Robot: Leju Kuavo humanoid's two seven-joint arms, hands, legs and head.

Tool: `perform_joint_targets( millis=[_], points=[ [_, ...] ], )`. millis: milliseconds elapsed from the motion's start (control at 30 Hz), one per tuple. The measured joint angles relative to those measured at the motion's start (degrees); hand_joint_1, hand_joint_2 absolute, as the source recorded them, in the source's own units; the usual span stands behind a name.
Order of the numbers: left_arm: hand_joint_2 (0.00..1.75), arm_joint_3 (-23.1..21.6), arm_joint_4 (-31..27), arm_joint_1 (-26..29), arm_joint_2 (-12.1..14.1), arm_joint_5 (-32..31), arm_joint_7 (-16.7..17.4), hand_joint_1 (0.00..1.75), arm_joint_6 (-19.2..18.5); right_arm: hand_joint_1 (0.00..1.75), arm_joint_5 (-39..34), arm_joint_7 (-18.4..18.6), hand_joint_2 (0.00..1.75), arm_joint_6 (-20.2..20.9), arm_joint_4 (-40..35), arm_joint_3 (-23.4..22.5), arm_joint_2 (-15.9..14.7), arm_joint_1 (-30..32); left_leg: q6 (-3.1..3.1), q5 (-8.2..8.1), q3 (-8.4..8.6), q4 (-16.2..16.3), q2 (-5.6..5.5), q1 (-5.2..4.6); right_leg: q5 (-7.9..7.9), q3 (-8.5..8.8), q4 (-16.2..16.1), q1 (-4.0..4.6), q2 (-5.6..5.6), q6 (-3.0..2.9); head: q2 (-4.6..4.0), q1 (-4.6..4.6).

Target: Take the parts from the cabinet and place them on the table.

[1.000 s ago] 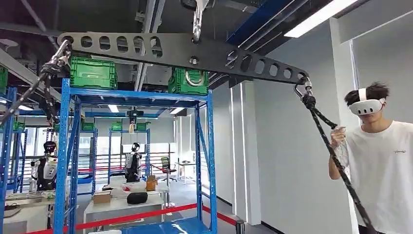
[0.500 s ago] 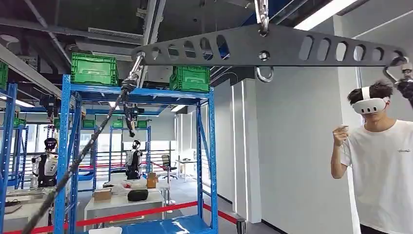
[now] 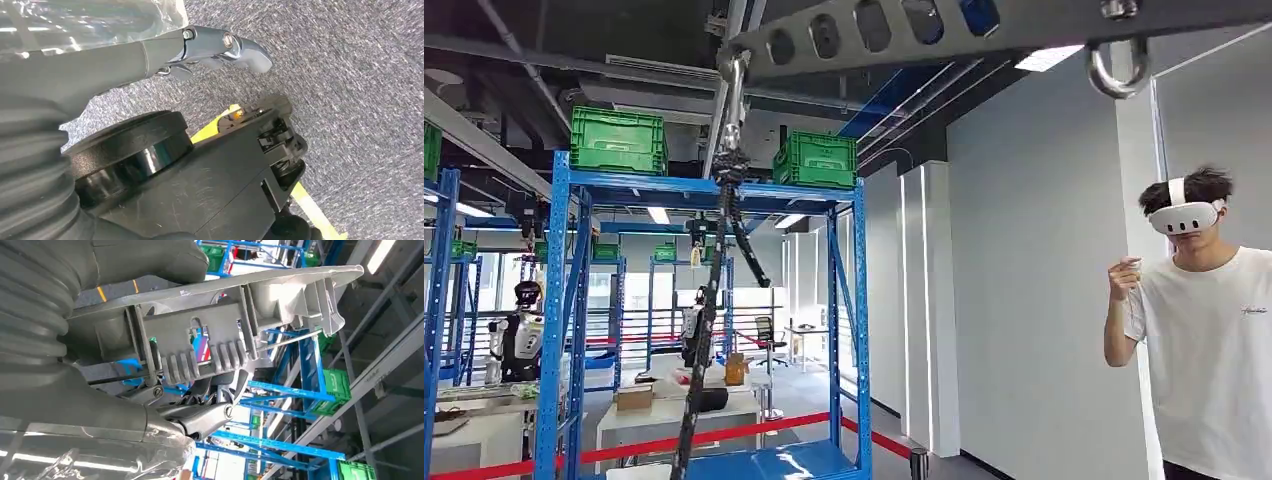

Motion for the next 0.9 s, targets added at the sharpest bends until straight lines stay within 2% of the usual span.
perform_joint_targets(
  millis=[67,100,300,333,367,400,467,500,533,567,633,667,700,733,800,833,867,900],
  points=[
    [1.75,0.0,0.0,0.0,0.0,0.0,0.0,0.00,-0.1,1.75,0.3,-0.1,1.75,0.0,0.0,0.0,0.0,0.0,0.00,-0.01,0.00,0.0,0.00,0.00,0.00,0.00,0.0,0.00,0.00,0.00,0.00,0.02],
    [1.75,0.0,0.0,0.0,0.0,0.0,0.0,0.00,-0.1,1.75,0.5,-0.1,1.75,0.0,0.0,0.0,0.0,0.0,0.45,-0.32,-0.13,0.4,-0.01,-0.11,0.04,0.03,-0.1,-0.22,-0.01,0.16,0.00,0.00],
    [1.75,0.0,0.0,0.0,0.1,0.0,0.0,0.00,-0.3,1.75,0.7,-0.1,1.75,0.0,0.0,0.0,0.0,-0.1,1.45,-0.64,0.08,0.2,-0.02,-0.31,-0.18,0.51,-0.6,-0.22,-0.04,0.95,0.00,0.33],
    [1.75,0.0,0.0,0.0,0.0,0.0,0.0,0.00,-0.3,1.75,0.7,-0.1,1.75,0.0,0.0,-0.1,0.0,-0.1,1.34,-0.02,0.87,-1.3,0.06,0.70,-0.61,0.78,-0.3,-0.25,0.05,1.03,0.00,0.31],
    [1.75,-0.1,0.0,-0.1,0.0,-0.1,0.0,0.00,-0.3,1.75,0.7,-0.1,1.75,0.0,0.0,-0.1,0.0,-0.2,1.48,-0.01,1.23,-1.8,0.06,0.58,-1.50,0.15,1.0,-0.13,0.13,1.34,0.00,0.15],
    [1.75,0.0,0.0,-0.2,0.0,-0.1,0.0,0.00,-0.3,1.75,0.7,-0.2,1.75,-0.1,0.0,-0.1,0.0,-0.2,1.63,0.09,1.26,-1.8,0.12,0.70,-3.64,-1.74,4.6,-0.31,0.24,1.63,0.00,-0.11],
    [1.75,0.0,0.0,-0.3,0.0,-0.1,0.0,0.00,-0.3,1.75,0.7,-0.2,1.75,-0.1,0.0,-0.1,0.0,-0.1,1.52,-0.07,1.21,-1.8,0.12,0.82,-7.55,-6.90,14.0,-0.93,0.25,2.36,0.00,-0.37],
    [1.75,-0.1,0.0,-0.2,0.0,-0.1,0.0,0.00,-0.3,1.75,0.7,-0.2,1.75,-0.1,0.0,-0.1,-0.1,-0.1,1.36,-0.17,1.20,-1.7,0.12,0.88,-7.90,-8.78,16.9,-1.21,0.24,2.73,0.00,-0.46],
    [1.75,-0.1,0.0,-0.1,0.0,-0.1,0.0,0.00,-0.4,1.75,0.7,-0.2,1.75,-0.1,0.0,-0.1,-0.1,0.0,1.17,-0.29,1.24,-1.6,0.11,1.00,-6.75,-9.14,16.8,-1.43,0.23,3.02,0.00,-0.55],
    [1.75,-0.1,0.0,-0.1,0.0,-0.1,0.0,0.00,-0.4,1.75,0.7,-0.2,1.75,-0.1,0.0,-0.1,-0.1,0.0,0.86,-0.48,1.25,-1.3,0.09,1.24,-4.45,-8.37,14.3,-1.66,0.22,3.34,0.00,-0.61],
    [1.75,-0.1,0.0,-0.2,-0.1,-0.1,0.0,0.00,-0.3,1.75,0.7,-0.2,1.75,-0.1,0.0,-0.1,-0.1,-0.1,-0.16,-1.19,1.16,-0.1,0.00,1.98,1.58,-3.93,4.1,-2.19,0.09,4.17,0.00,-0.63],
    [1.75,-0.1,0.0,-0.2,0.0,-0.1,0.0,0.00,-0.4,1.75,0.7,-0.2,1.75,-0.1,0.1,-0.1,-0.1,-0.1,-0.89,-1.59,0.94,0.6,-0.59,2.02,1.05,-2.91,2.0,-2.32,1.64,4.46,0.00,-0.68],
    [1.75,-0.1,0.0,-0.4,0.0,-0.1,0.0,0.00,-0.4,1.75,0.7,-0.2,1.75,0.0,0.1,-0.1,-0.1,0.0,-1.47,-1.84,0.54,1.3,-0.71,1.85,1.33,-3.03,1.7,-1.92,2.16,3.26,0.00,-1.18],
    [1.75,-0.1,0.0,-0.4,0.0,-0.1,0.0,0.00,-0.4,1.75,0.7,-0.2,1.75,-0.1,0.1,-0.1,-0.2,0.1,-1.74,-1.59,0.55,1.0,-0.74,1.77,1.31,-3.21,2.2,-1.83,1.58,2.42,0.00,-0.61],
    [1.75,-0.1,0.0,-0.4,0.0,-0.1,0.0,0.00,-0.5,1.75,0.9,-0.1,1.75,-0.1,0.2,-0.1,-0.2,0.1,-2.28,-1.25,0.68,0.8,-0.92,1.94,1.18,-3.42,2.6,-1.61,1.25,1.52,0.00,-0.52],
    [1.75,-0.1,0.1,-0.3,0.0,-0.1,0.0,0.00,-0.5,1.75,1.1,-0.1,1.75,0.0,0.1,-0.1,-0.1,0.1,-2.51,-1.45,0.57,0.9,-1.12,2.18,1.36,-3.41,2.4,-1.81,0.70,0.90,0.00,-0.50],
    [1.75,-0.1,0.1,-0.3,0.0,-0.1,0.0,0.00,-0.5,1.75,1.2,-0.1,1.75,0.1,0.1,-0.1,-0.1,0.0,-2.53,-2.61,0.27,2.1,-0.80,2.16,1.40,-3.31,2.4,-1.75,0.19,0.39,0.00,-0.26],
    [1.75,-0.1,0.1,-0.3,0.0,-0.1,0.0,0.00,-0.5,1.75,1.3,-0.1,1.75,0.1,0.1,-0.1,-0.1,0.0,-2.53,-4.83,-0.93,5.2,-0.70,2.02,1.35,-3.29,2.4,-1.61,-0.22,0.15,0.00,-0.09]
  ],
)
